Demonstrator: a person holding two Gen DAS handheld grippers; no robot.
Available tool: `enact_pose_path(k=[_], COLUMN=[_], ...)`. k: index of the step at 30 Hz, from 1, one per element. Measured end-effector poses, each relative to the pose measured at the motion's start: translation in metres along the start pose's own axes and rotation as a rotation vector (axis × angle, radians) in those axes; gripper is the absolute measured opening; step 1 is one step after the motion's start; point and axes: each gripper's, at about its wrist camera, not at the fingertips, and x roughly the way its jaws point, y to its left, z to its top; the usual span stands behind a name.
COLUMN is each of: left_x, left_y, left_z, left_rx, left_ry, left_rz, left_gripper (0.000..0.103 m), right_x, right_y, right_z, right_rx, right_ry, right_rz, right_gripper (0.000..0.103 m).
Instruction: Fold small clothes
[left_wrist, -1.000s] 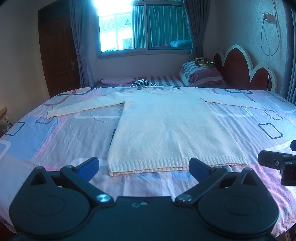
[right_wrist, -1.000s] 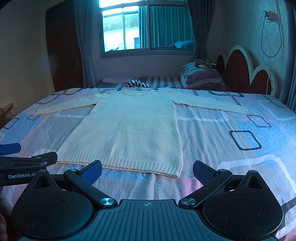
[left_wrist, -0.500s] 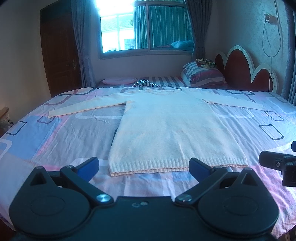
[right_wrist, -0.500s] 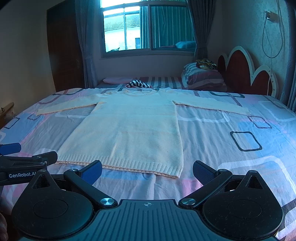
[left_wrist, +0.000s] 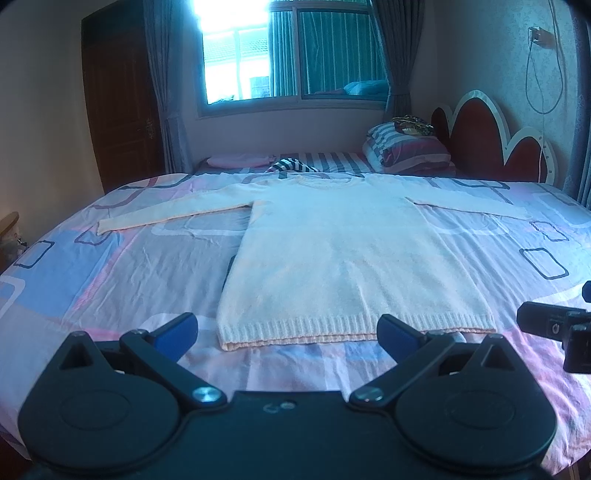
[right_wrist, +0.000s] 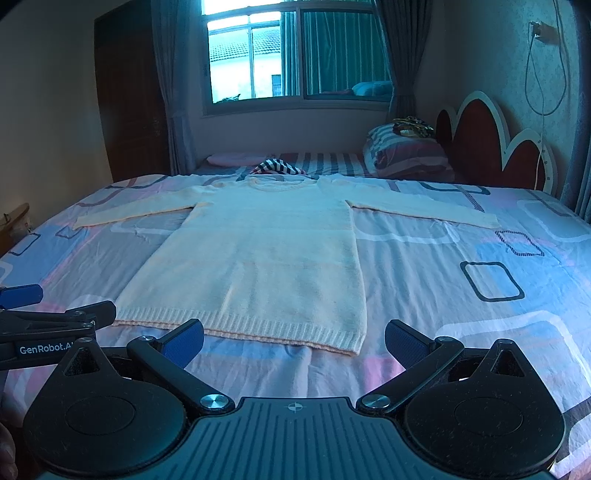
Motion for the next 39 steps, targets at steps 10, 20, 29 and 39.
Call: enact_pose_path(k=[10,20,29,39], left_x=[0.002,0.016,0.048,0.114], left_y=[0.001,0.005,0.004,-0.008], left_z=[0.0,0.012,0.046,0.09], left_rx=[-0.001,-0.039,-0.069,-0.049], left_ry=[0.001,-0.005,-0.082,-0.044], left_rz=[0.001,-0.051,-0.088,-0.101], left_gripper=[0.103,0.102,0.103,0.099], right_x=[0.001,0.004,0.021,0.075], right_y=[-0.002,-0.015,-0.049,-0.097], right_z=[0.0,0.006,0.039,0.08], right_rx=[0.001,0.03,0.067,0.102], right_ry=[0.001,-0.007,-0.086,-0.097], right_rz=[0.003,-0.03,-0.113,-0.123], right_gripper=[0.103,0.103,0.103,0.103])
